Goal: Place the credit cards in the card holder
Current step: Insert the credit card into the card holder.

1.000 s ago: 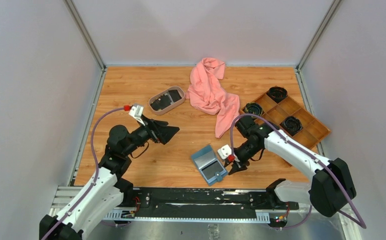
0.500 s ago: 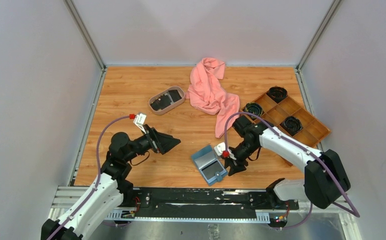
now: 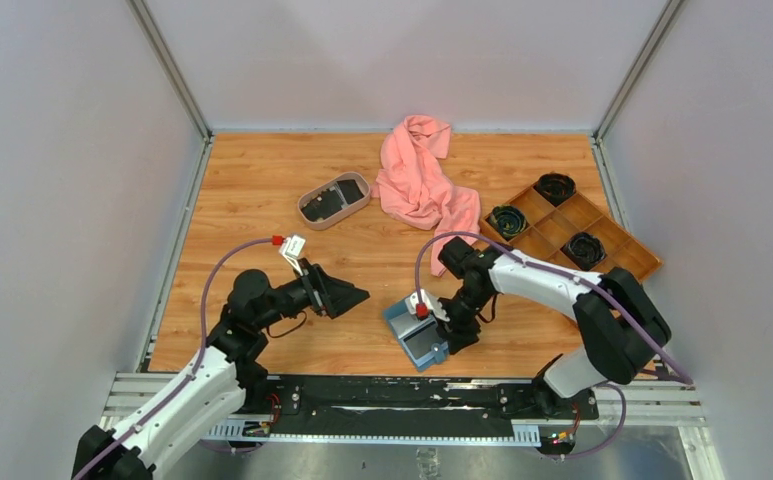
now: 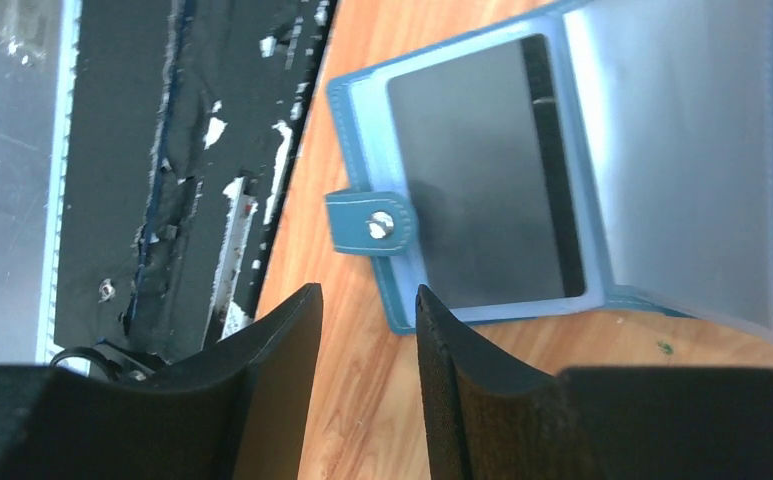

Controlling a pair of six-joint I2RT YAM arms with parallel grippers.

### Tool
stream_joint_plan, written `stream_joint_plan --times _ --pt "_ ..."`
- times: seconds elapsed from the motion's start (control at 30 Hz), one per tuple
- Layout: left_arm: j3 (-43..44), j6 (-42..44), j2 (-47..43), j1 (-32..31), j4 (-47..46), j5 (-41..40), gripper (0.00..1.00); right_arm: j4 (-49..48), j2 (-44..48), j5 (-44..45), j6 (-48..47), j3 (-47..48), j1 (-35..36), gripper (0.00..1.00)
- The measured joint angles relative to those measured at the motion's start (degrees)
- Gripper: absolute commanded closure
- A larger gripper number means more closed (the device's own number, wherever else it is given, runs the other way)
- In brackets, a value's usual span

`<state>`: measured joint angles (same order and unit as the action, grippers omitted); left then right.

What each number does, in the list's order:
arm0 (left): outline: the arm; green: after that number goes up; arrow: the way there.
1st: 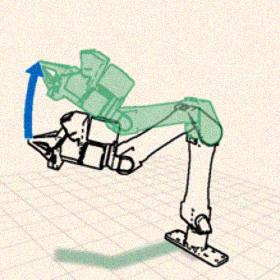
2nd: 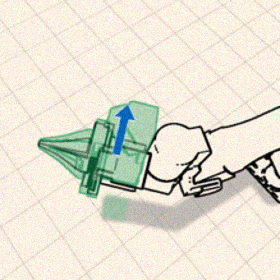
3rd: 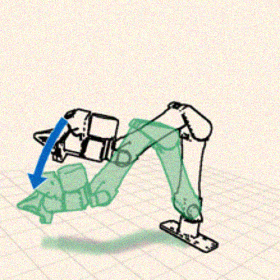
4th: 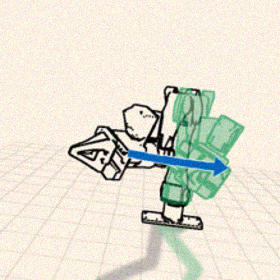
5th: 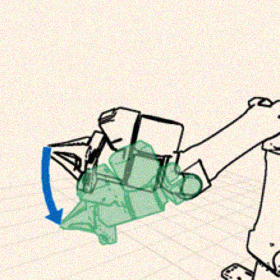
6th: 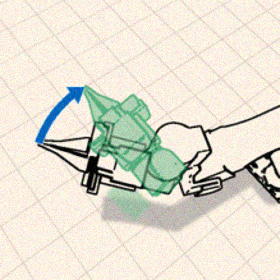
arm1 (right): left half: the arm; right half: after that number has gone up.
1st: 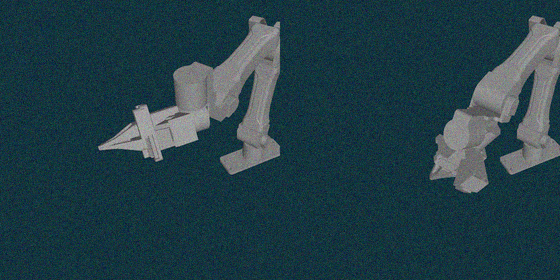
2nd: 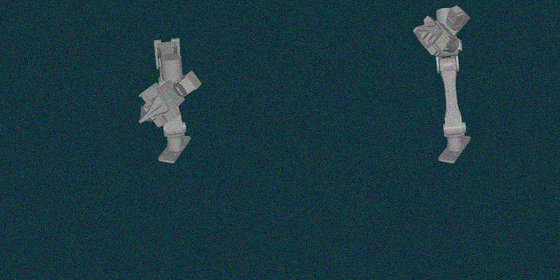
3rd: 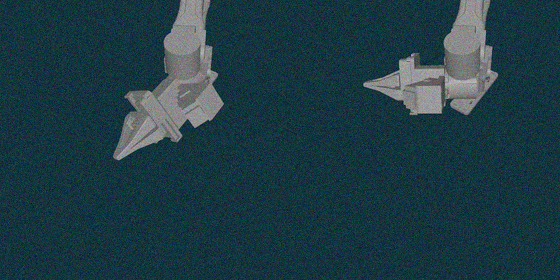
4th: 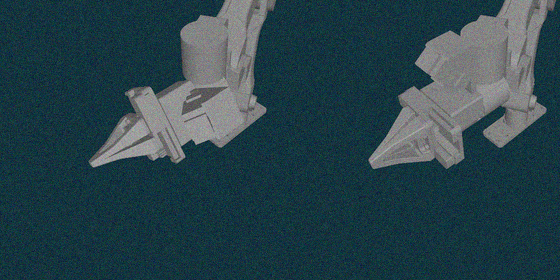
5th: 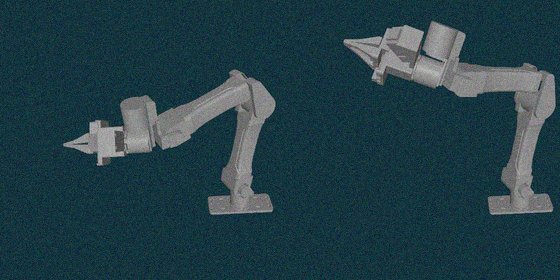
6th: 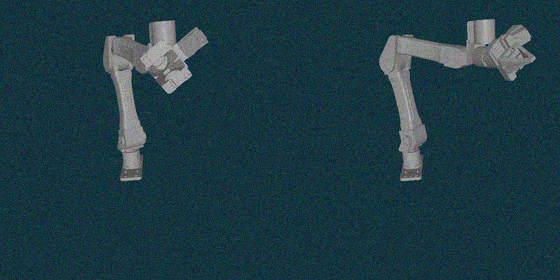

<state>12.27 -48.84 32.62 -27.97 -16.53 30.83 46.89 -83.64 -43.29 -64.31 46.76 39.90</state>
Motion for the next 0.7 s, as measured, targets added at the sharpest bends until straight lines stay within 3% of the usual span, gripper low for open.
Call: stream_joint_plan --times 0.27,0.7 --pt "0.0 5.33 6.23 -7.43 -0.07 -6.1 0.09 -2.34 -4.55 1.25 5.77 3.3 1.7 0.54" --pt "6.1 21.38 29.24 -17.42 0.46 -11.41 0.1 -0.72 -6.14 -0.22 6.16 4.5 3.89 0.56"
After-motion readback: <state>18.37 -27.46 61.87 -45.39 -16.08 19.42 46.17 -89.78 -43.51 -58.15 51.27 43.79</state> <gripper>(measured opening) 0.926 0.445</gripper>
